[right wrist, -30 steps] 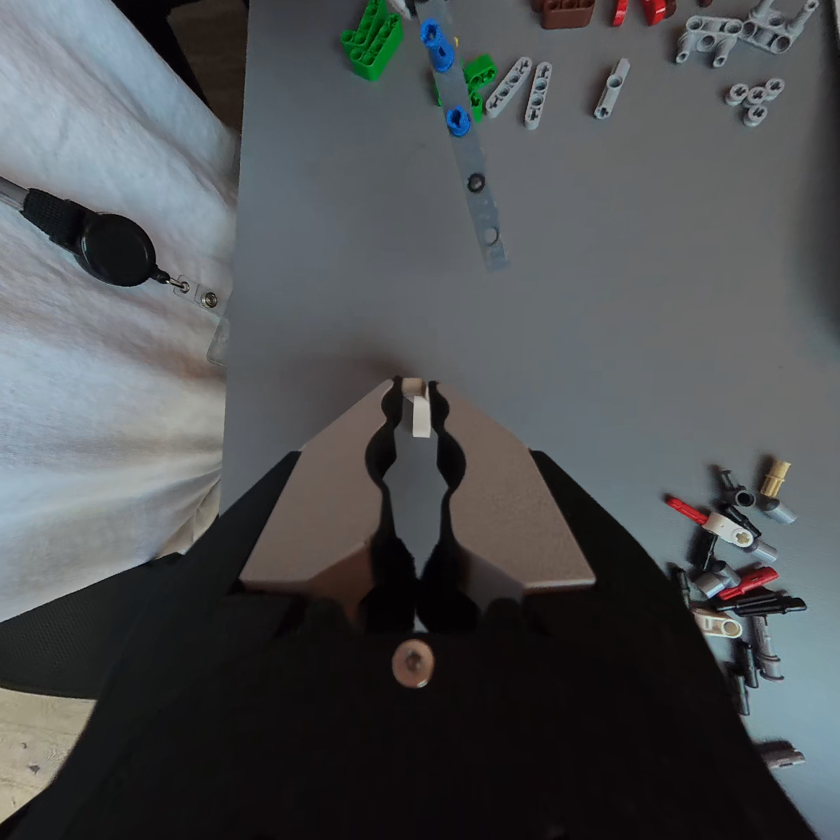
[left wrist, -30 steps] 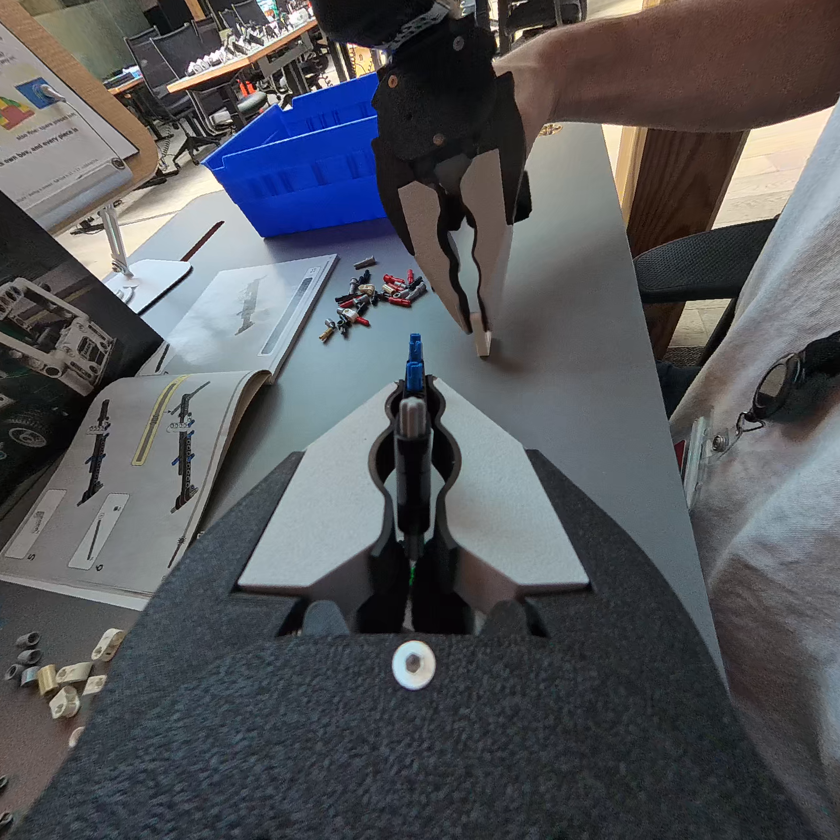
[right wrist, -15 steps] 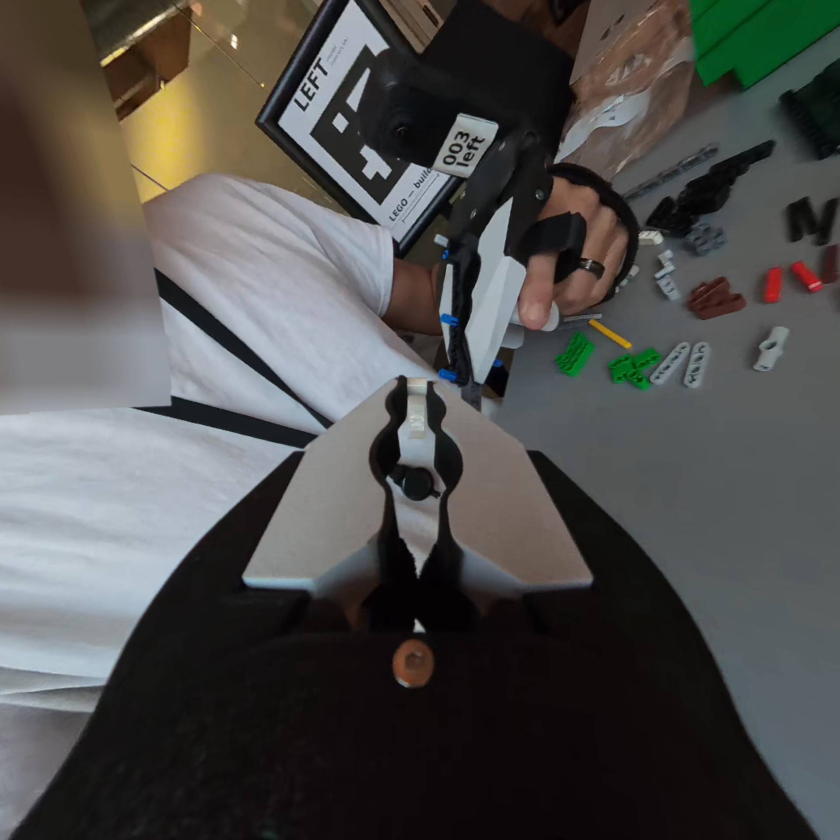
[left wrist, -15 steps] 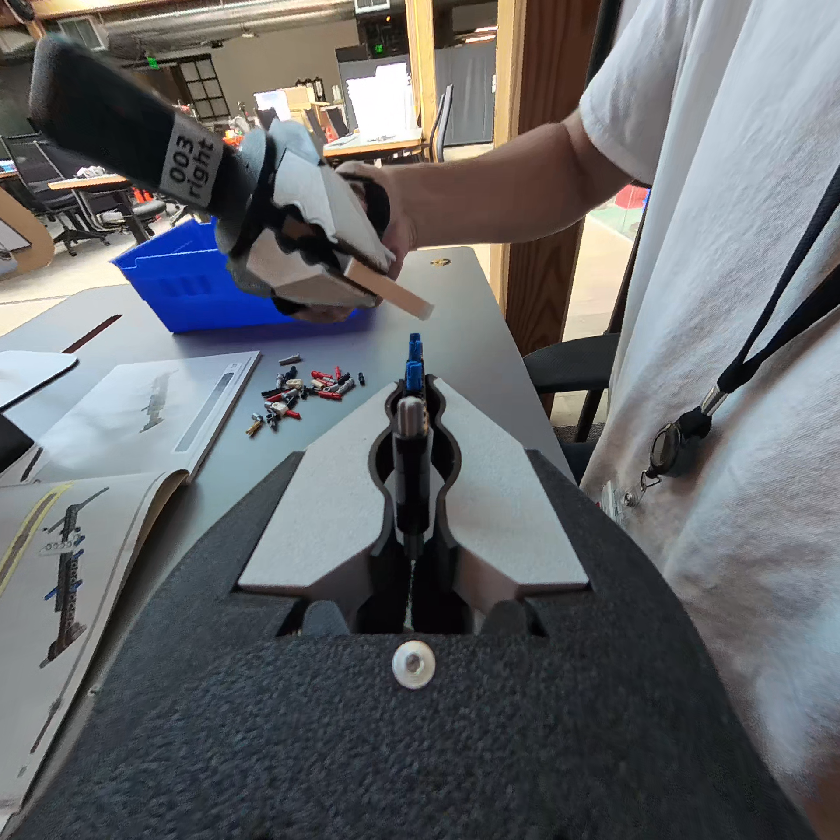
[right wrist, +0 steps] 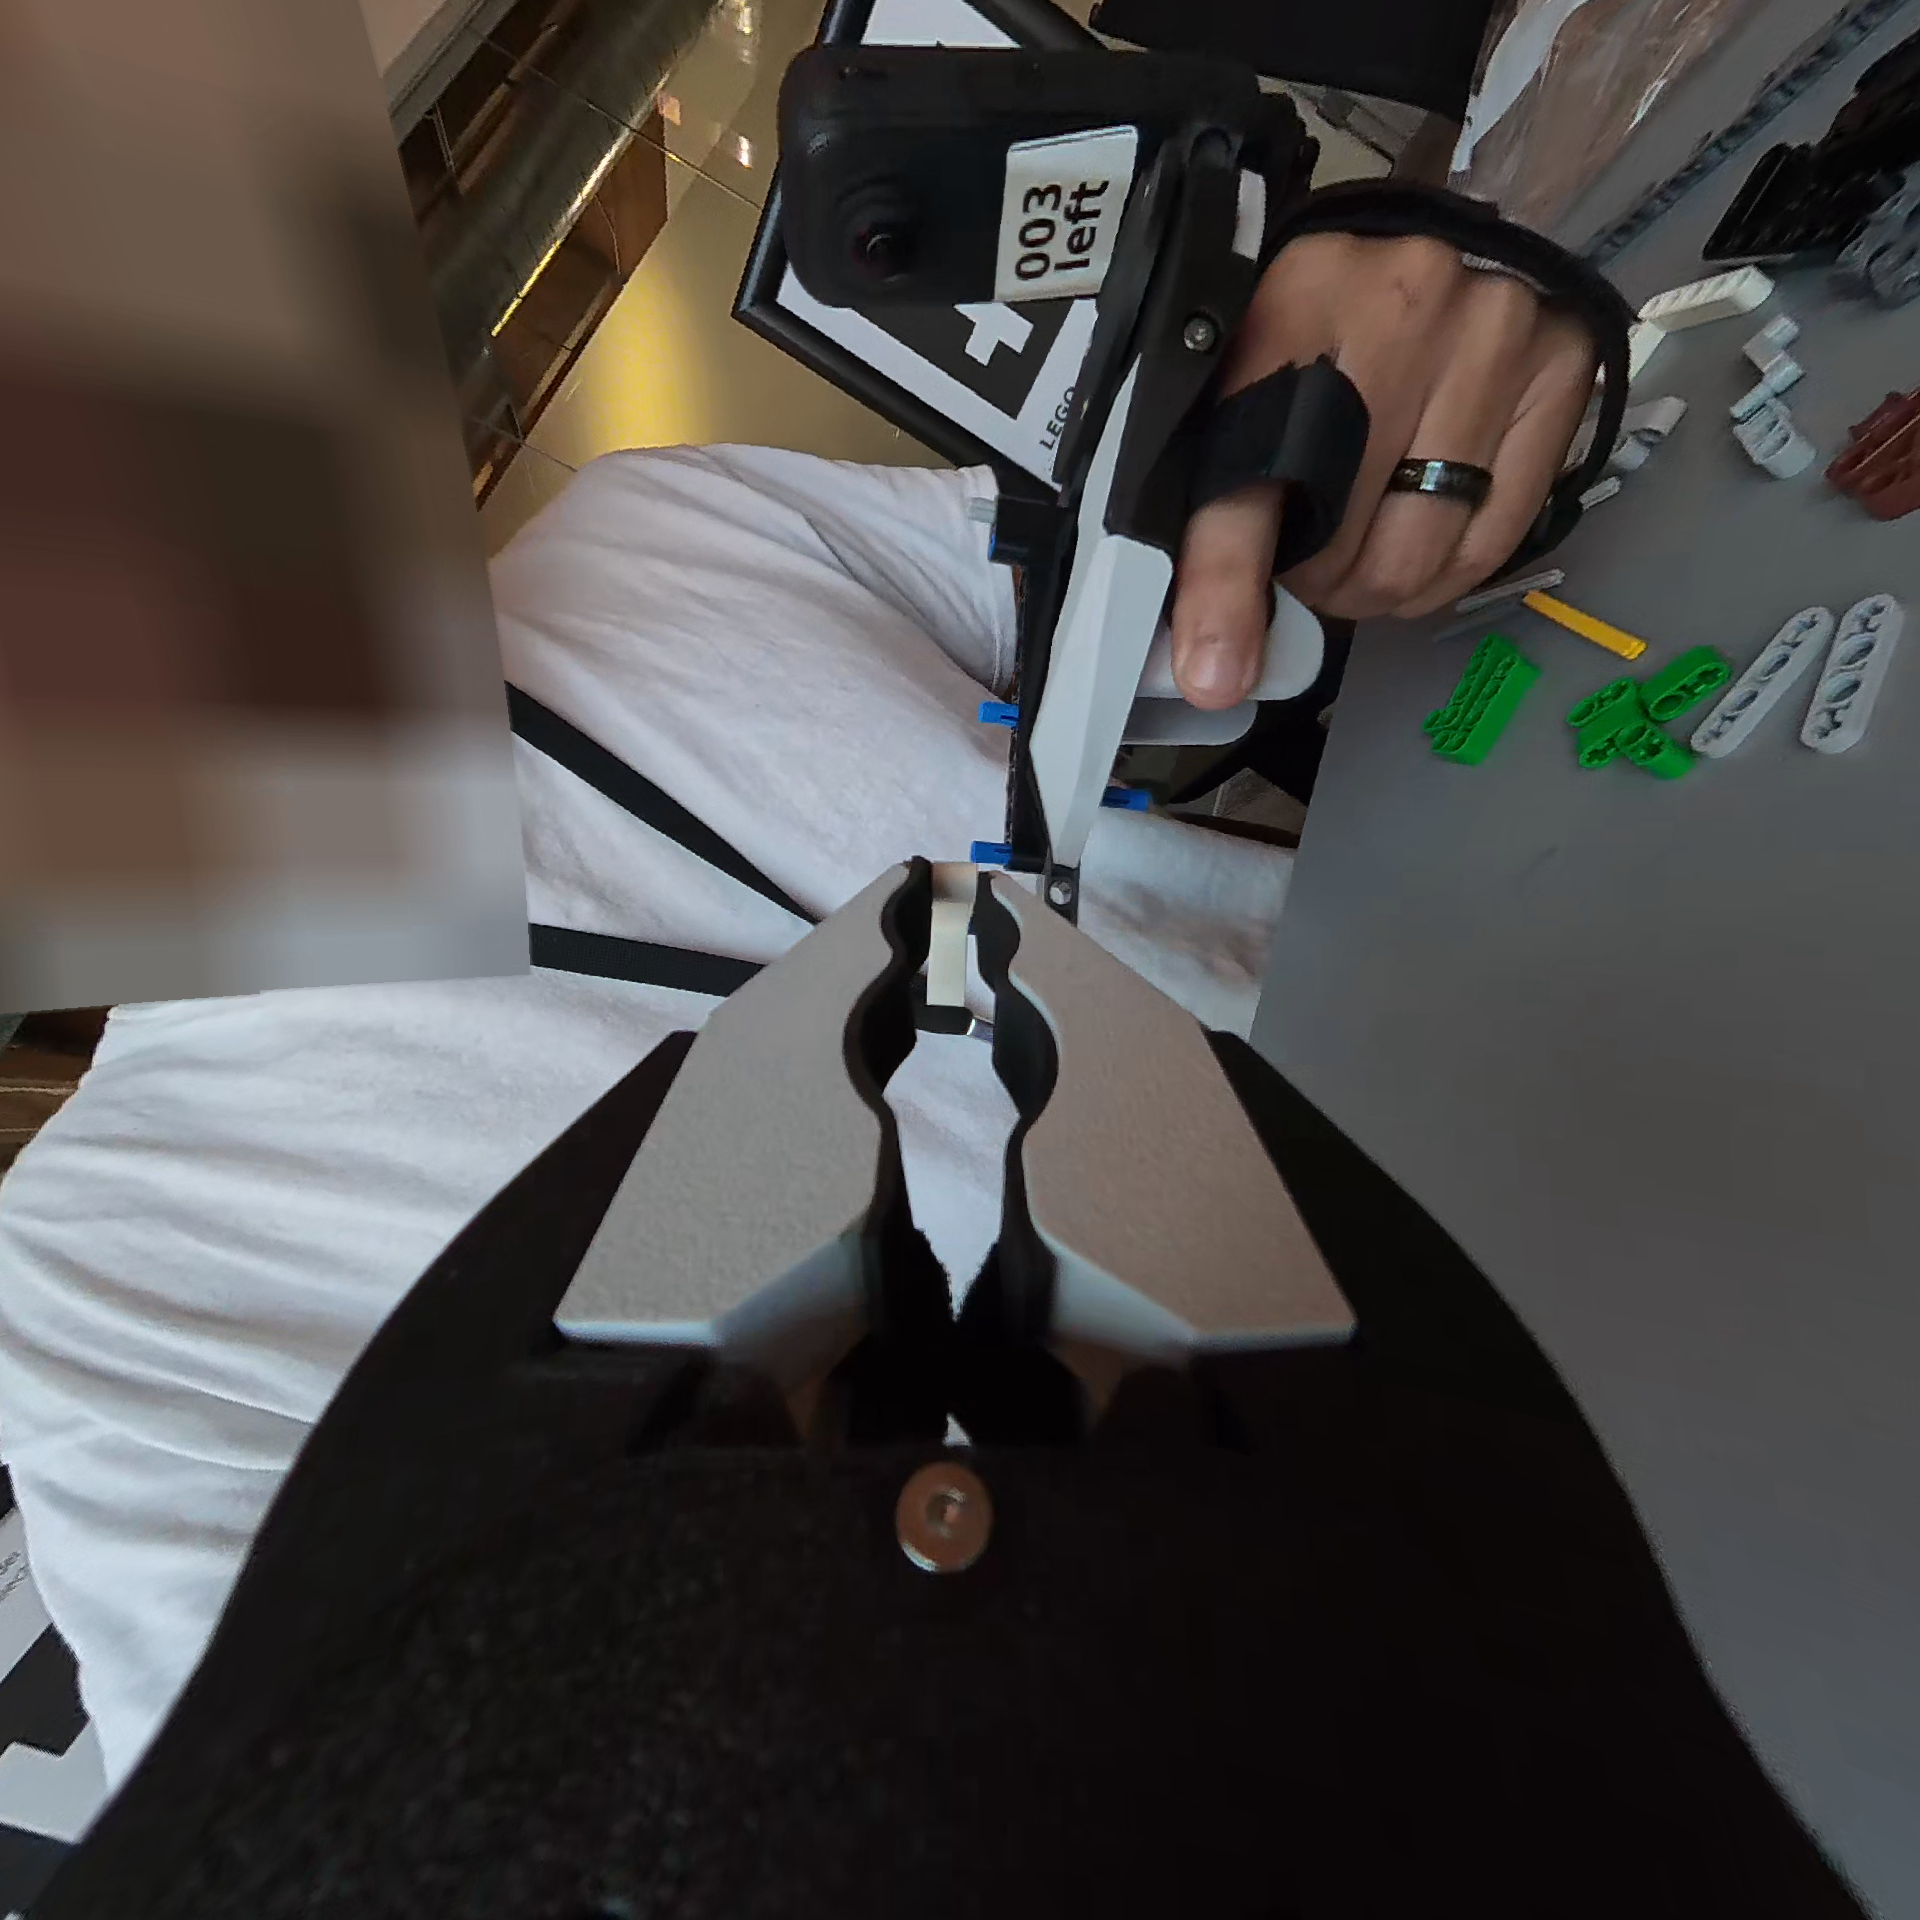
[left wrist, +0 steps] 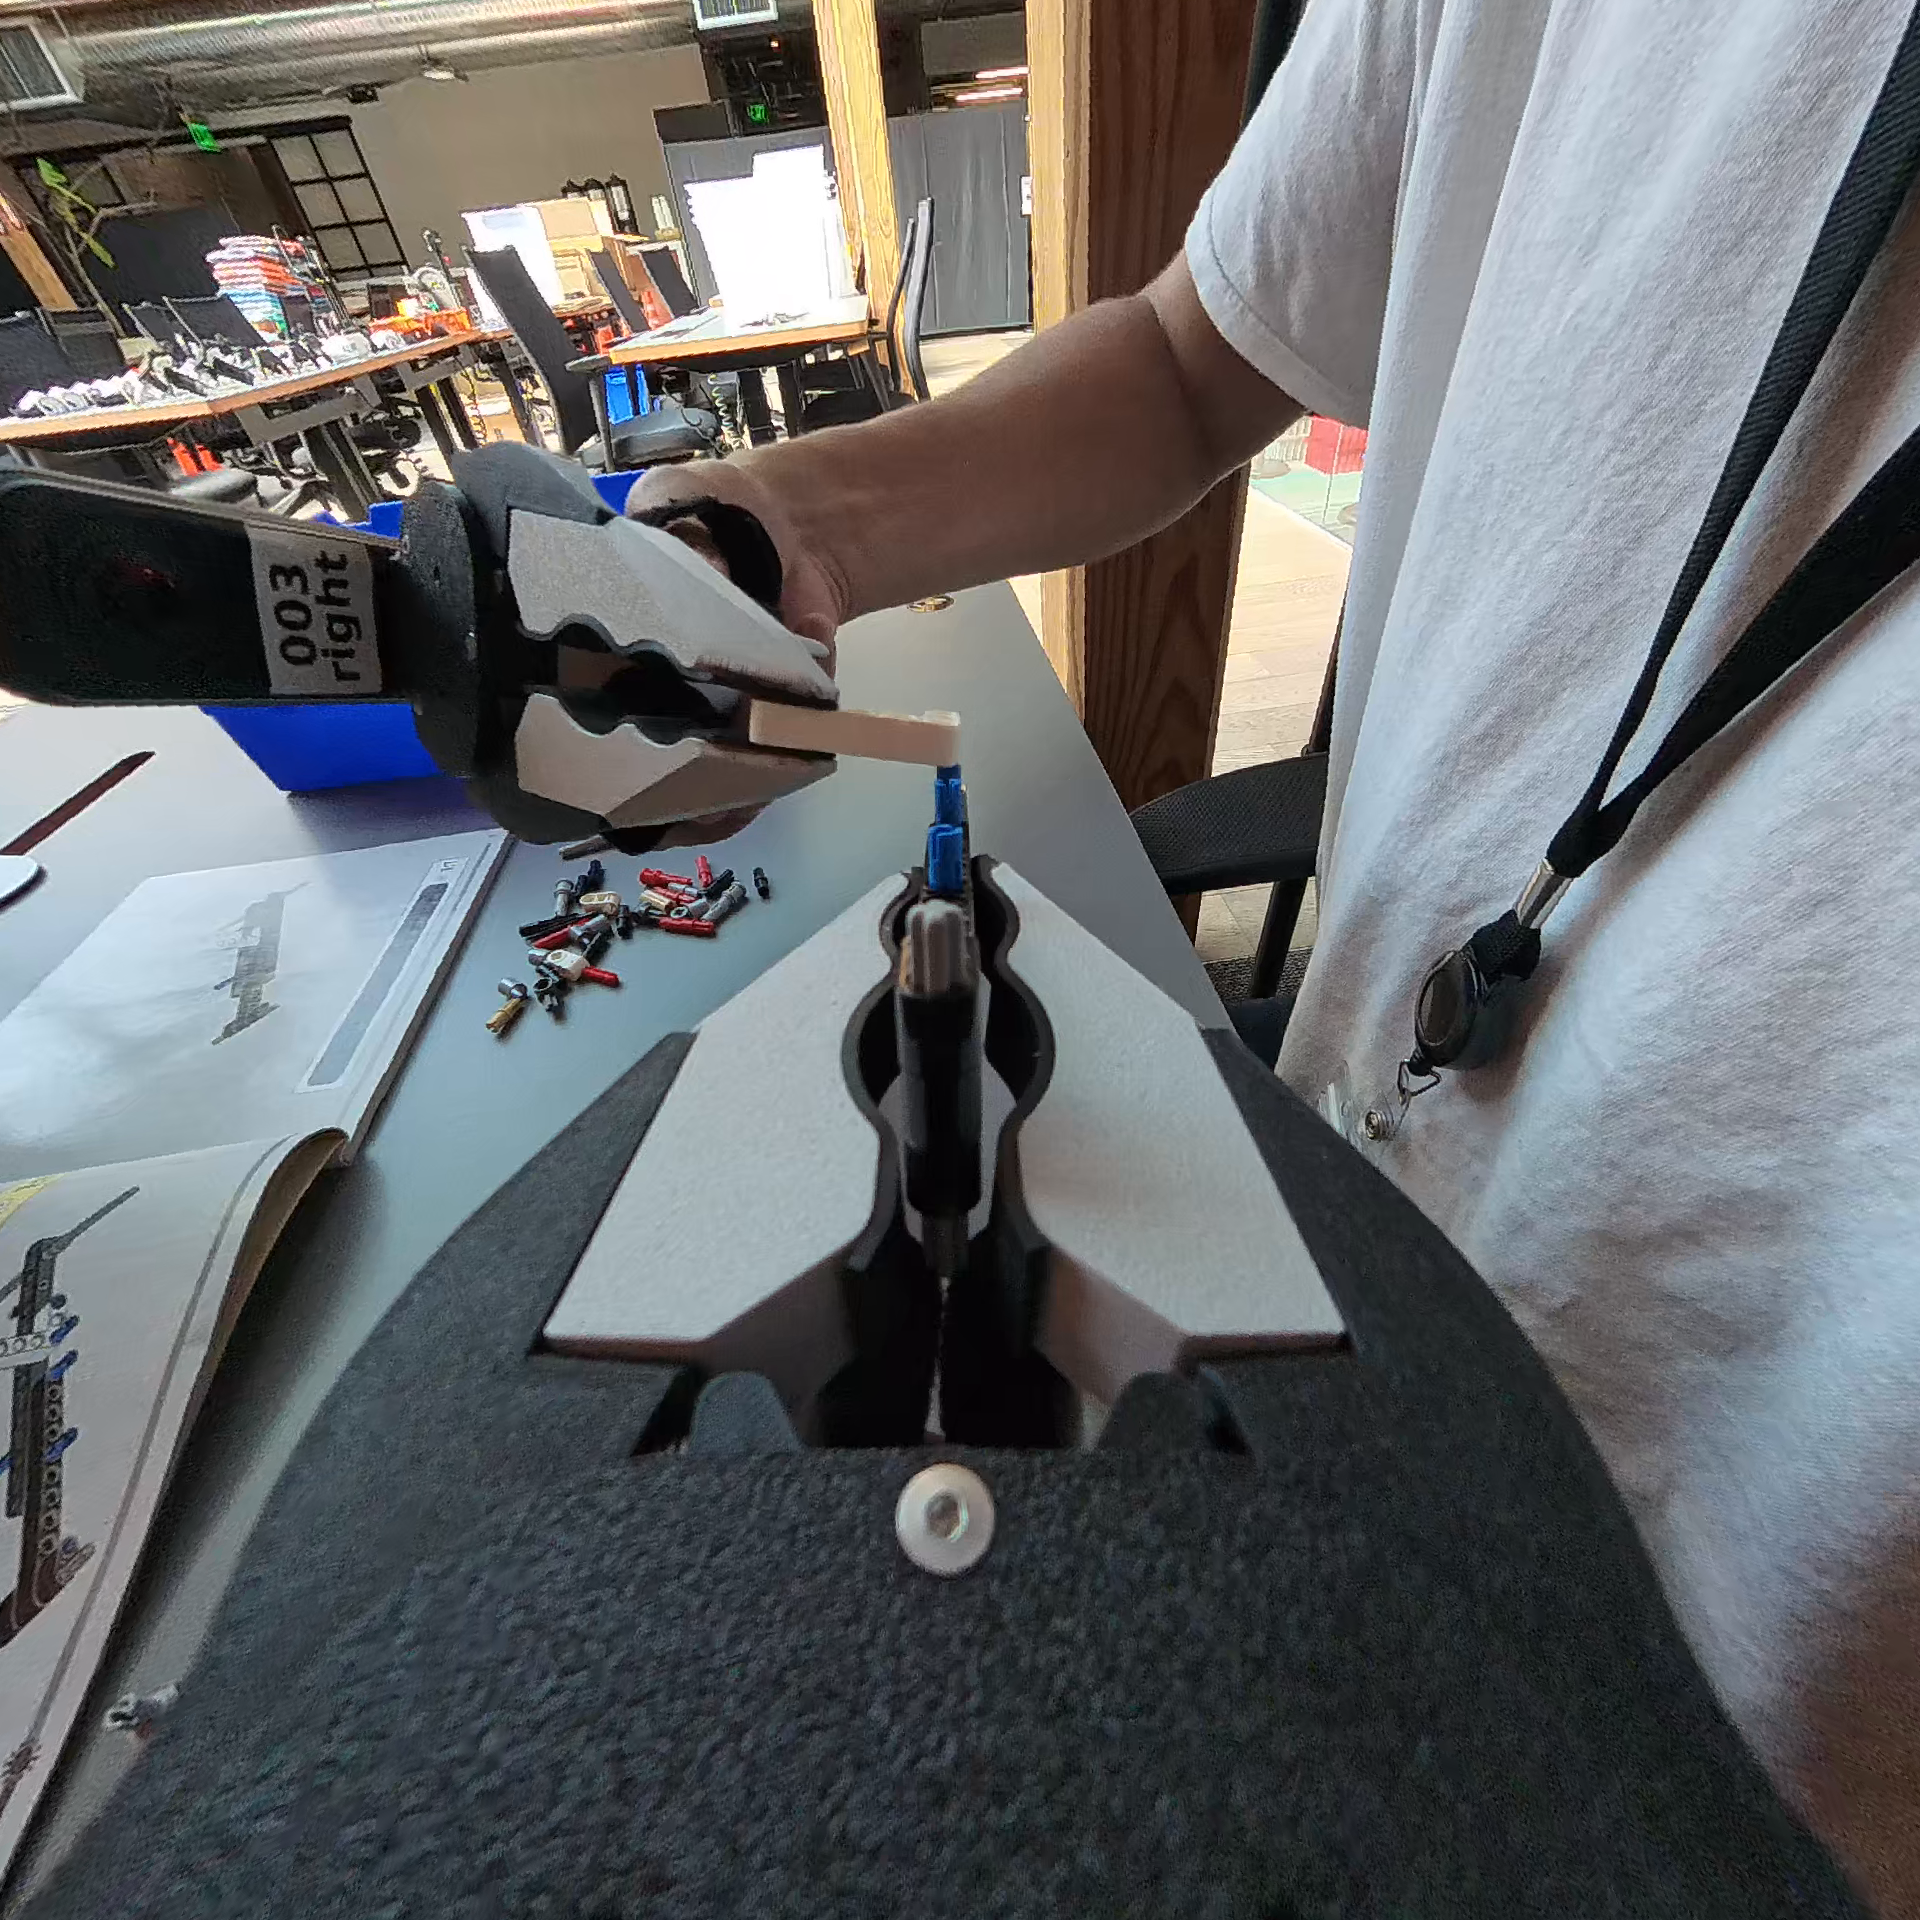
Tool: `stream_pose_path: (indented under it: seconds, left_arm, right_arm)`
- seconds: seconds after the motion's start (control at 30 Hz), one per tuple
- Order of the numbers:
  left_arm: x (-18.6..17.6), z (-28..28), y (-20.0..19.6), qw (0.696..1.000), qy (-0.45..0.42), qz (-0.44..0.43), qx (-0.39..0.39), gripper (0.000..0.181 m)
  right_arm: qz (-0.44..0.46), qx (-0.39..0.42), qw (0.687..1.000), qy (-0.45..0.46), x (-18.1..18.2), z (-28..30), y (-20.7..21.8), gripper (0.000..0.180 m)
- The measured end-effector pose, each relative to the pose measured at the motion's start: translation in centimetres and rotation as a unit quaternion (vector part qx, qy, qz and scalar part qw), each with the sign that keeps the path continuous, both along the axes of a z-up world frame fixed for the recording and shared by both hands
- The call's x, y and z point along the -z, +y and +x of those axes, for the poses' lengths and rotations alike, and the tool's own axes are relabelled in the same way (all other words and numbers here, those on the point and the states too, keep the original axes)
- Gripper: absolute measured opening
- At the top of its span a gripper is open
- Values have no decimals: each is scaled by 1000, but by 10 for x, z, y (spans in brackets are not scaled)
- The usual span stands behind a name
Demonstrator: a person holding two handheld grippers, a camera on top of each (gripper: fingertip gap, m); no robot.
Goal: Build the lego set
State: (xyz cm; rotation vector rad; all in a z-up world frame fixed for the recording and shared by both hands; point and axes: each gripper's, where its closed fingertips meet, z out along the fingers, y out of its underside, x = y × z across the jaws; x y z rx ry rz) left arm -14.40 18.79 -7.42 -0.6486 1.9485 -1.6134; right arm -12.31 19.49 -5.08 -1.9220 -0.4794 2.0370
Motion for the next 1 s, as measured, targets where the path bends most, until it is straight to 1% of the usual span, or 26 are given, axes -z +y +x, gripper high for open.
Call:
stream_pose_path:
  seconds: [0.27, 0.37, 0.57, 0.77, 1.0]
  left_arm:
    - [-7, 1, 0, 1000, -3, -10, -2, 7]
    - [-4, 2, 2, 1000, 0, 0, -6, 6]
    - [-7, 2, 6, 1000, -5, -15, -14, 6]
    - [-13, -1, 4, 998, -3, -59, 5, 6]
    - [-15, 1, 2, 994, 28, -108, 12, 6]
  right_arm:
    - [-19, -5, 999, 43, -4, 1, -2, 6]
    - [-22, 0, 999, 33, -1, 0, 0, 6]
    - [-15, 14, 999, 32, -2, 2, 4, 6]
    - [-2, 12, 999, 49, -6, -1, 4, 7]
    - [-10, 20, 997, 80, -5, 0, 6, 7]
